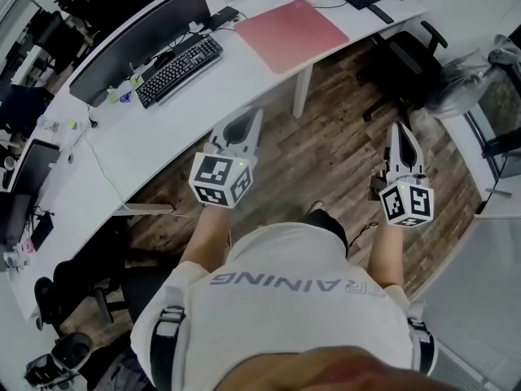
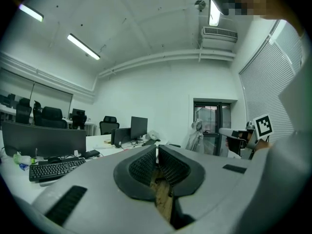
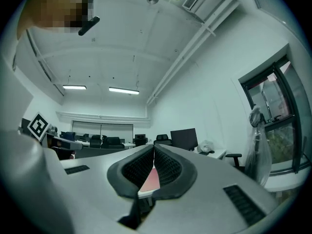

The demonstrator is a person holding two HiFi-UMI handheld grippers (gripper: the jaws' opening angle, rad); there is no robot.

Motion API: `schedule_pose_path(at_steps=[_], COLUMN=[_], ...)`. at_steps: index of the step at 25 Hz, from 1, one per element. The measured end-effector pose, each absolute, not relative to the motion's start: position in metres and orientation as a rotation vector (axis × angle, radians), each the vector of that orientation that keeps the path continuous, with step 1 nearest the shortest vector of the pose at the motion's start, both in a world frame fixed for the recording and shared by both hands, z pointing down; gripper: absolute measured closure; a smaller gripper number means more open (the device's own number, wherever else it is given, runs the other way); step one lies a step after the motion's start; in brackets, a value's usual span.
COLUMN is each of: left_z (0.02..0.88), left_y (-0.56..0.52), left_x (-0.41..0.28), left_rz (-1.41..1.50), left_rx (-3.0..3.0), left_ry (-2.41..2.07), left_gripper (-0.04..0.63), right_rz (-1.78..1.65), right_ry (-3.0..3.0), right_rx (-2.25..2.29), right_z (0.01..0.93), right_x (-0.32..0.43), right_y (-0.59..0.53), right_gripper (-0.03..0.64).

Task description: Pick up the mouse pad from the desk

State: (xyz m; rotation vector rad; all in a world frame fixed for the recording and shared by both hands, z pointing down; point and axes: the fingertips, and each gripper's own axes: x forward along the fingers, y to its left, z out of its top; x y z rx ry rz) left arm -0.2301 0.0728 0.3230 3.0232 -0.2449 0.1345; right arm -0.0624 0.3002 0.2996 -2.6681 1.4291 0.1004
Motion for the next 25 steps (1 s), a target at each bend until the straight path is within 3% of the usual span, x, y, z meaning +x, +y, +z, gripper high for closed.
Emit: schedule_pose_path(at_steps=[15,25], left_z=[0.314,0.326], left_y=[0.092,0.069], left_x=[-0.058,0.007], left_rz=[0.155,0.155], left_rx=[3.042,3.013], left_ry=[-0.363,-0.395], left_gripper=[0.552,0.552], right_rz=[0.04,0.035], right_ry=[1.492,1.541], right_rx=[-2.632,-2.661], right_z=[0.307,0.307], right_x=[0.117,0.181], right_y=[0.322,0.3], right_gripper=[0.592,0.592])
